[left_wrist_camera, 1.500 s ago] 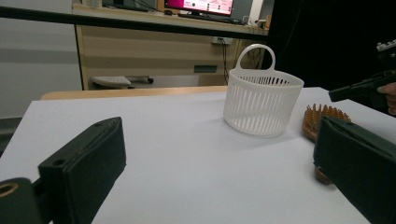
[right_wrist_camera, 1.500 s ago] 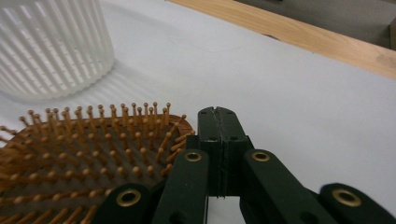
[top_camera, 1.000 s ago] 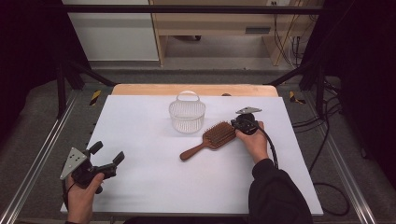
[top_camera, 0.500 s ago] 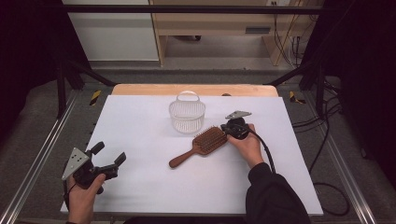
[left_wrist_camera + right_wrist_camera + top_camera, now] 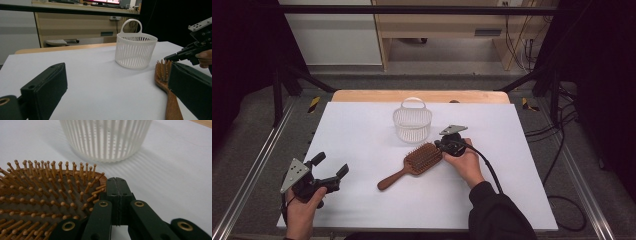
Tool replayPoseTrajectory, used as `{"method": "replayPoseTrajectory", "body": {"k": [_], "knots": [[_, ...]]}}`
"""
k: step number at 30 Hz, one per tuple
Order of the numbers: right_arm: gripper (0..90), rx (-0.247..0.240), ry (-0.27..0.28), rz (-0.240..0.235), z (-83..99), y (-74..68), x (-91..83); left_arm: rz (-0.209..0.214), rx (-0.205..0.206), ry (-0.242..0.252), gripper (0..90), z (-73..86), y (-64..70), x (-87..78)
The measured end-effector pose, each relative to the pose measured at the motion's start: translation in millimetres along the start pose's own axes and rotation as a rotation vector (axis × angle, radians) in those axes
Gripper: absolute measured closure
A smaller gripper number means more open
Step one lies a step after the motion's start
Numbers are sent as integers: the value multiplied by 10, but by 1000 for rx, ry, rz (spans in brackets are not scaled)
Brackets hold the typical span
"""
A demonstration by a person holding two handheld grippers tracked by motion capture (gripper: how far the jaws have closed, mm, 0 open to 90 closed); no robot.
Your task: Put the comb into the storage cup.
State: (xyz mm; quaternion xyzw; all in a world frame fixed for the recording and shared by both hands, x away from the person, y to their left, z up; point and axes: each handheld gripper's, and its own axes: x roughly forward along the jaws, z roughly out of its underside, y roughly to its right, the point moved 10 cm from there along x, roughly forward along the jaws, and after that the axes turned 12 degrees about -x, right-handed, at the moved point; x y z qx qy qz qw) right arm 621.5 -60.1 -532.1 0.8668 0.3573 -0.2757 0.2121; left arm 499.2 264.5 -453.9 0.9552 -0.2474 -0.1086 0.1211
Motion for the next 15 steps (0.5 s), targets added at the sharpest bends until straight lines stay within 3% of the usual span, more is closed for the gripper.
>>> {"method": "replayPoseTrajectory", "body": {"k": [9,15], "knots": [[900,-15,12,-53,-119,-332,54,-1,-7,-28,26,27,9,2],[900,-28,17,-76,-147,-482,87,6,-4,-34,27,38,39,10]]}}
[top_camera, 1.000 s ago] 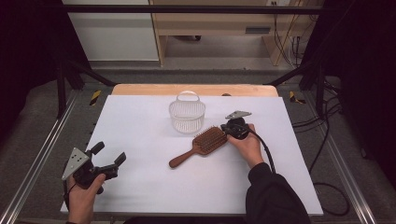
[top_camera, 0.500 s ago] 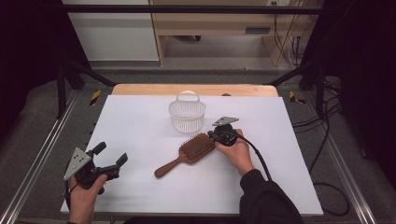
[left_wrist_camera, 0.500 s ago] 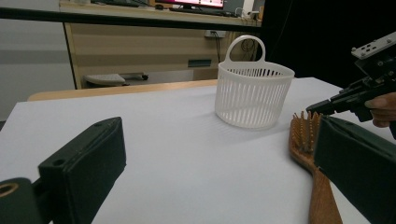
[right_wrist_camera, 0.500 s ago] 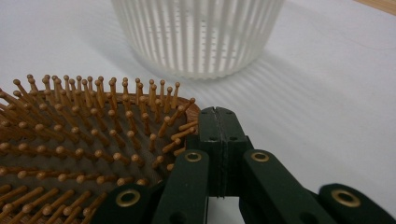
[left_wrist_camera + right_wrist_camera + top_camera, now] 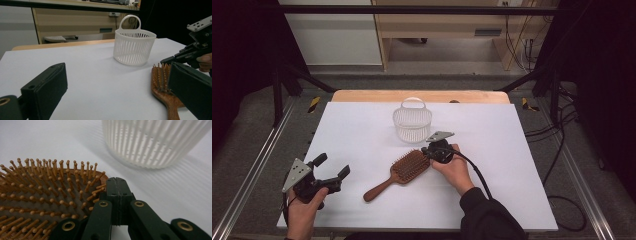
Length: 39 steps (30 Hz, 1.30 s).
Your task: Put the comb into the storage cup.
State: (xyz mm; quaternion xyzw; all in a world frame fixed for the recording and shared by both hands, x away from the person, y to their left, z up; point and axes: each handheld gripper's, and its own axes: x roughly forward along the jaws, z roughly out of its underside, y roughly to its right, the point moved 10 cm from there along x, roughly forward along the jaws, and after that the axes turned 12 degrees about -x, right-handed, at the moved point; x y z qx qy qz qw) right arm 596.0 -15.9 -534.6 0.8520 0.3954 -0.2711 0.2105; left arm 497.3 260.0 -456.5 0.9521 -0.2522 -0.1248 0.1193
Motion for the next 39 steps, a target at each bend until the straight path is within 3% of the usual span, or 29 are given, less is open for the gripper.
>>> {"method": "replayPoseTrajectory", "body": {"k": [10,25,30,33,37,39], "knots": [[900,-19,1,-33,-78,-235,21,3,5,-5,27,6,10,6],[900,4,16,-79,-143,-536,50,-4,19,-16,38,17,9,7],[900,25,30,-64,-149,-501,21,-2,29,-19,48,11,38,-8],[900,46,61,-29,-165,-427,-70,8,34,-34,56,5,89,-12],[801,53,94,9,-159,-350,-258,22,53,-94,69,14,203,25],[646,60,111,26,-164,-325,-366,25,73,-115,69,-11,272,49]]}}
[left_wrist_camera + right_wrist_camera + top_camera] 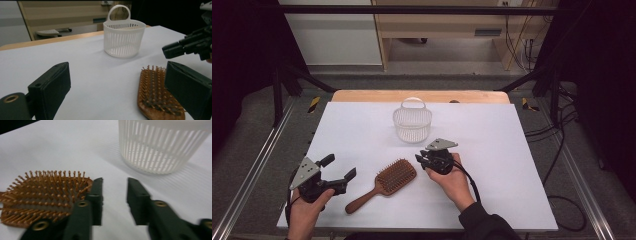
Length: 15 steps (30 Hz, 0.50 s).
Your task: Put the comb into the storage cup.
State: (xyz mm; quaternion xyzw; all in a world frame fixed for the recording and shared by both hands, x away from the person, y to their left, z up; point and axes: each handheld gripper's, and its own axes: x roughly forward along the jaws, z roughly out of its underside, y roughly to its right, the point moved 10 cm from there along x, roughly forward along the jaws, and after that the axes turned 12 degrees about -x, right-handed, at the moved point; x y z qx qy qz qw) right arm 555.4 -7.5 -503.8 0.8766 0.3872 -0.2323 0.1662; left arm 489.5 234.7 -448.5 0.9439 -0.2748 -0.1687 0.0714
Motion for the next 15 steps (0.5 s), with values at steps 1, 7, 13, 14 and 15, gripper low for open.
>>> {"method": "replayPoseTrajectory", "body": {"k": [1,7,13,14,15], "knots": [[583,2,3,4,-6,7,-59,3,10,-6,65,-21,32,11],[228,-1,37,52,30,36,-433,10,75,-113,45,-23,190,107],[116,17,44,109,183,141,-692,17,111,-240,50,16,306,167],[112,23,43,120,226,161,-743,19,117,-261,59,20,315,172],[104,24,44,128,269,176,-790,26,119,-281,62,30,331,179]]}}
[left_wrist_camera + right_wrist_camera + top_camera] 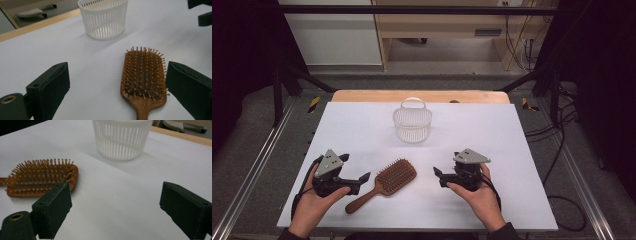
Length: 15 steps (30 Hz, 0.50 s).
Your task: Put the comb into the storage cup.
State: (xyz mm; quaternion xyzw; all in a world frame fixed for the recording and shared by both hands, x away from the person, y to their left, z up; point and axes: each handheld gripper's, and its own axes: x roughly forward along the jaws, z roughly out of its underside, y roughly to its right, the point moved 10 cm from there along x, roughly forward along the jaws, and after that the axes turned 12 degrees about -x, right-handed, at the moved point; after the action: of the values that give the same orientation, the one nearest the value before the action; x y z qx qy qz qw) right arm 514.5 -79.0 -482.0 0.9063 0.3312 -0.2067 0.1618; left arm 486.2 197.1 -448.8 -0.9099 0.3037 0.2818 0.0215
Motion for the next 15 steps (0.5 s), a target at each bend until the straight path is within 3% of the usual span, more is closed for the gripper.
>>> {"method": "replayPoseTrajectory", "body": {"k": [6,9,15], "knots": [[95,36,32,74,197,190,-193,25,28,-123,63,120,74,46],[91,65,34,84,242,246,-189,35,48,-195,55,252,123,96],[92,73,22,78,283,225,-148,27,72,-250,52,440,162,170]]}}
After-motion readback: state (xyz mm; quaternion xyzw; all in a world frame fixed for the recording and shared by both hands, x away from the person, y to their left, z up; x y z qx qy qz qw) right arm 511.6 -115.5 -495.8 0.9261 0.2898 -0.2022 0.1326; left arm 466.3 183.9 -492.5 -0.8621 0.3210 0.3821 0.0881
